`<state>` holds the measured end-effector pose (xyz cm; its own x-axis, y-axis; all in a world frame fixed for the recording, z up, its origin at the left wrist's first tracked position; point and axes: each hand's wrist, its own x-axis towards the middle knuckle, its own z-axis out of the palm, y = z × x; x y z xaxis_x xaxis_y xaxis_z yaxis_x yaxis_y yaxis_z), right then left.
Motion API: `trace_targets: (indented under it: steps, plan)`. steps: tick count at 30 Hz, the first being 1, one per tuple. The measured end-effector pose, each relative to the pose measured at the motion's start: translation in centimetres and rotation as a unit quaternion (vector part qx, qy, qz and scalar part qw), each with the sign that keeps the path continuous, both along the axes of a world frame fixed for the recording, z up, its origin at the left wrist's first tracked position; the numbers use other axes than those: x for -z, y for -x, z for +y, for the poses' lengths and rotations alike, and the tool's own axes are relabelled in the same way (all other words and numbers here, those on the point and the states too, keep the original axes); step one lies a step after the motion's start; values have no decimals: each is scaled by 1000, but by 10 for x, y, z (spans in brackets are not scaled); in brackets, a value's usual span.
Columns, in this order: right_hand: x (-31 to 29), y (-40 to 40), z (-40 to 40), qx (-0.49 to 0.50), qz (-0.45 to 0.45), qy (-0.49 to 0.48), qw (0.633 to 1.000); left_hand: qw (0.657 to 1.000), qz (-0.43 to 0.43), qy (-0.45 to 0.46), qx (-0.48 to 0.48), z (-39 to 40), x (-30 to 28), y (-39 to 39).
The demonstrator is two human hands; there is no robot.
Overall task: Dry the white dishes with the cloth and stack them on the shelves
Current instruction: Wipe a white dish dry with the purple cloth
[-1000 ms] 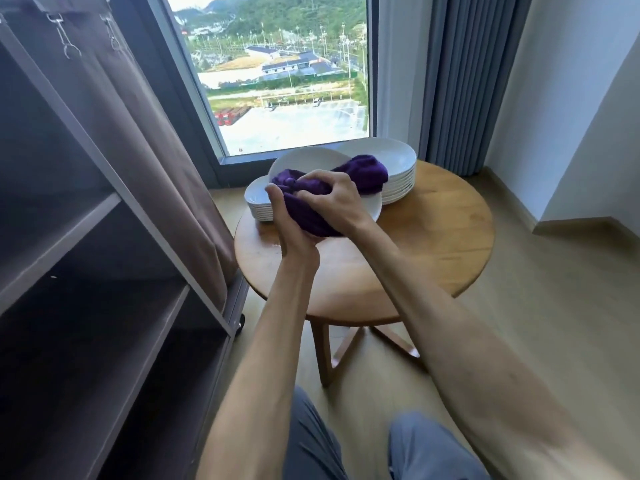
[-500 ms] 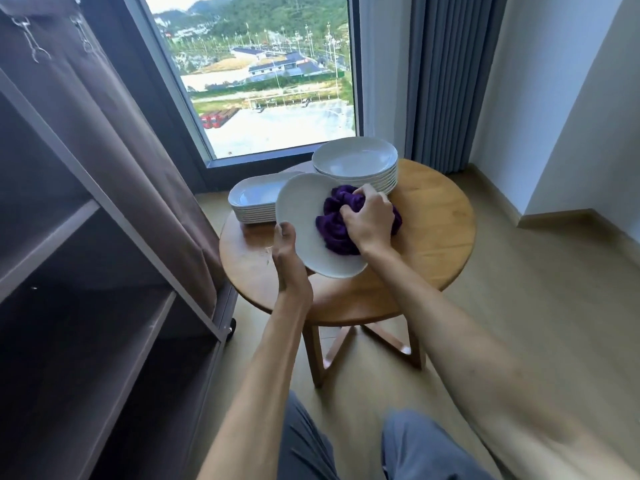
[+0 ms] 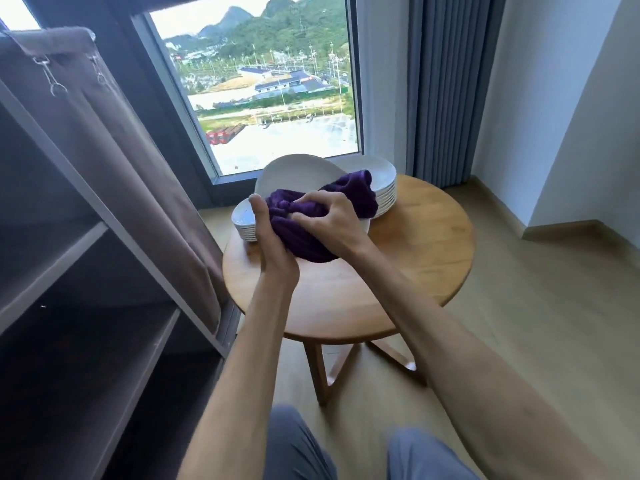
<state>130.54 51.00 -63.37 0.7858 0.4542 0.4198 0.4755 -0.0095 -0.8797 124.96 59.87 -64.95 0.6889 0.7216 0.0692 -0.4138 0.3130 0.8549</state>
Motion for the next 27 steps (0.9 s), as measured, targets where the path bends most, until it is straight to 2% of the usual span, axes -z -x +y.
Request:
trace_targets:
  steps: [3,5,9,12,15,18,22,24,27]
  plan:
    - [8,-3,-7,2,4,63,998,999,13,42,15,5,9,3]
    - [17,-7,-10,38,14,89,995,998,23,51,3,5,13,9]
    - [38,-24,-12,166,-3,130,978,999,45,-17,-15,12,25,21]
    - [40,-32,-5,231,-21,115,966,994,74,-77,8,8,30,22]
    - [24,-33,15,251,13,56,966,992,77,-97,29,-4,31,19]
    - [4,-25,34,210,43,2,977,990,88,-107,30,-16,28,12]
    - [1,-1,35,72,39,-63,995,997,51,-44,-25,-6,11,1]
    - [4,1,26,21,11,-48,999,999,20,-31,-31,0,11,5]
    - [5,2,15,-17,-47,25,998,1000,-2,12,-21,2,19,9]
